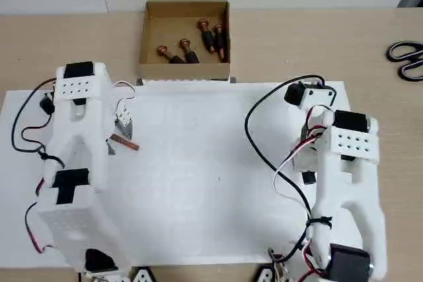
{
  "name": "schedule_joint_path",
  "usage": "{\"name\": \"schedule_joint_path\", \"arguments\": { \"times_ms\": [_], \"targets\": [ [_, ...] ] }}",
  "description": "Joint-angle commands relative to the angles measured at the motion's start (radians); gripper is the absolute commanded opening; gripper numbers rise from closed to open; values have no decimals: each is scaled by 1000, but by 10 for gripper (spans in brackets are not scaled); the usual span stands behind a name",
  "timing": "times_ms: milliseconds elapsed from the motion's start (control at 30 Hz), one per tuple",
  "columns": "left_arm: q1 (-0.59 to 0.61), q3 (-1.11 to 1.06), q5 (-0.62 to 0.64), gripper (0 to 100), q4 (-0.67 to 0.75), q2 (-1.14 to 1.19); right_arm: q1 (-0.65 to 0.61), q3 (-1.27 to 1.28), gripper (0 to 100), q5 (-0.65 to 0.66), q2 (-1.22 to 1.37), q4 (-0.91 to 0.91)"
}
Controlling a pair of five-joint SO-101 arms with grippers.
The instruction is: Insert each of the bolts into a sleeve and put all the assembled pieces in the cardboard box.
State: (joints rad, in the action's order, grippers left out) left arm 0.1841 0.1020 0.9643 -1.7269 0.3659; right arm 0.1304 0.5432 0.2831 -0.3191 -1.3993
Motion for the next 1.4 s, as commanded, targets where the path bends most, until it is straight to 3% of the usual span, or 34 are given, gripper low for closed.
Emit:
{"name": "schedule_joint_path", "arguments": {
  "times_ms": [0,300,733,1367],
  "targets": [
    [8,10,6,176,38,-54,1,-9,13,8,-42,13],
    [32,10,0,177,153,-51,1,-9,13,8,-42,10],
    [126,8,-52,177,164,15,1,-9,13,6,-42,12],
    [106,5,-48,174,219,71,1,-9,13,6,-42,12]
  ]
}}
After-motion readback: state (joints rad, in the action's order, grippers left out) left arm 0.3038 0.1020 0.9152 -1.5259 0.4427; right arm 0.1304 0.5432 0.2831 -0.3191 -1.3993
